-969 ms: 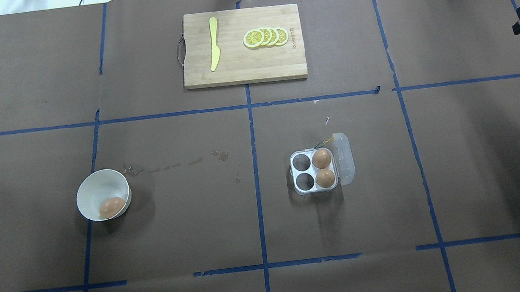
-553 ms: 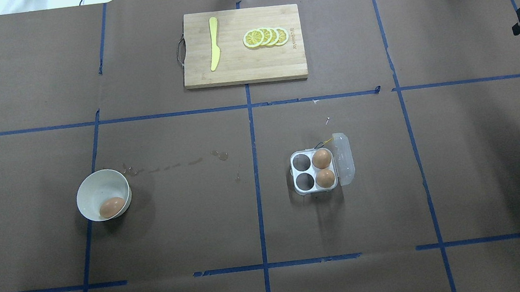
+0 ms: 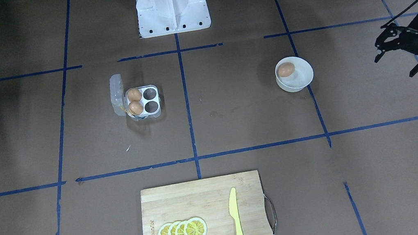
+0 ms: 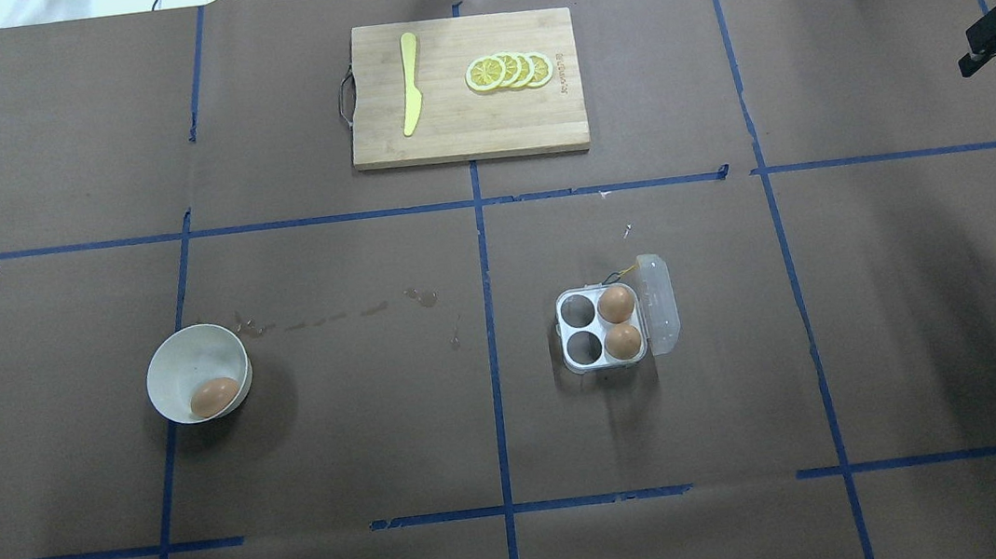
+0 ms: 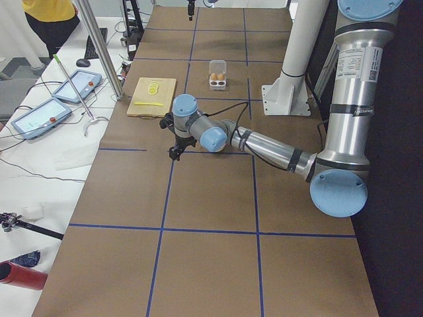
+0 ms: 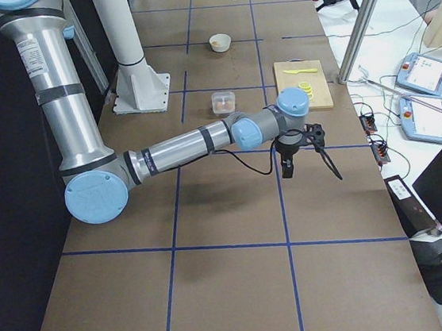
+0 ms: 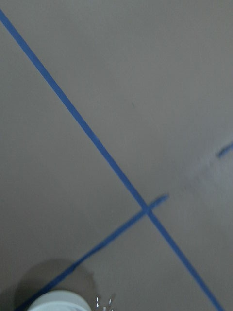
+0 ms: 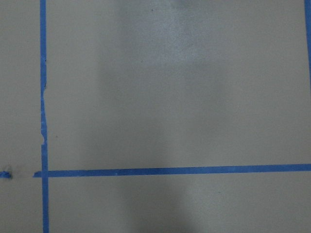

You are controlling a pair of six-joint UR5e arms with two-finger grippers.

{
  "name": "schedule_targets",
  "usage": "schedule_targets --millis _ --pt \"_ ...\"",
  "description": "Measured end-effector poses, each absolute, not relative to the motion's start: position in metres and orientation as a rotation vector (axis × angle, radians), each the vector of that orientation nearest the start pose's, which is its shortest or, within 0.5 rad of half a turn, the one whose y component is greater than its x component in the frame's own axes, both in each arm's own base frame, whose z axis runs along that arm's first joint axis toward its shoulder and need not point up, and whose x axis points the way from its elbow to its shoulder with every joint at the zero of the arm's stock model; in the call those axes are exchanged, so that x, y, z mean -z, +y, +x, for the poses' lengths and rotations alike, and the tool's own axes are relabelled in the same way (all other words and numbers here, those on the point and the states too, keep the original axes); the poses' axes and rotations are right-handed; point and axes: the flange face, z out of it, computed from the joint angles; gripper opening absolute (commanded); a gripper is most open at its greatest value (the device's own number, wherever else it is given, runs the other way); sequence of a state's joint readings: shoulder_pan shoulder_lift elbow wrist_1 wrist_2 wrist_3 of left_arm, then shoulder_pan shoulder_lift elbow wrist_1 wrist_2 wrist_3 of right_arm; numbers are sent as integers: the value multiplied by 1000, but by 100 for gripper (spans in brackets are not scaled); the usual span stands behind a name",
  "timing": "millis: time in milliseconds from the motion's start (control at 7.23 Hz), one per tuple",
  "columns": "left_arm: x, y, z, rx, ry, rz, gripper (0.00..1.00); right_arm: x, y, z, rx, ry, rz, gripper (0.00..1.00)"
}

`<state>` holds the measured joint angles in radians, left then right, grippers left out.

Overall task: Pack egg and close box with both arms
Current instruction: 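Move the left gripper down into the white bowl over the brown egg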

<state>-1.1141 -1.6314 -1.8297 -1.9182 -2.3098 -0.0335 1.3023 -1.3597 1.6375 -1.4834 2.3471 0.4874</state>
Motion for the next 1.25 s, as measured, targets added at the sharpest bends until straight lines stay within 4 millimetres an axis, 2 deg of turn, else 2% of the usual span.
schedule_targets --millis 277,553,692,969,1245 --pt "-438 -485 230 -731 904 450 98 -495 -580 -102 -42 -847 55 100" --pt "-410 -469 295 -765 961 400 87 -493 -579 -103 -29 -856 80 100" --pt "-403 -463 318 -782 976 380 85 -493 -579 -103 -26 -857 84 100" --pt "-405 -456 342 -807 981 352 82 -493 -579 -104 -27 -857 84 100" --pt "-411 -451 352 -819 981 331 79 -495 -580 -104 -29 -855 81 100"
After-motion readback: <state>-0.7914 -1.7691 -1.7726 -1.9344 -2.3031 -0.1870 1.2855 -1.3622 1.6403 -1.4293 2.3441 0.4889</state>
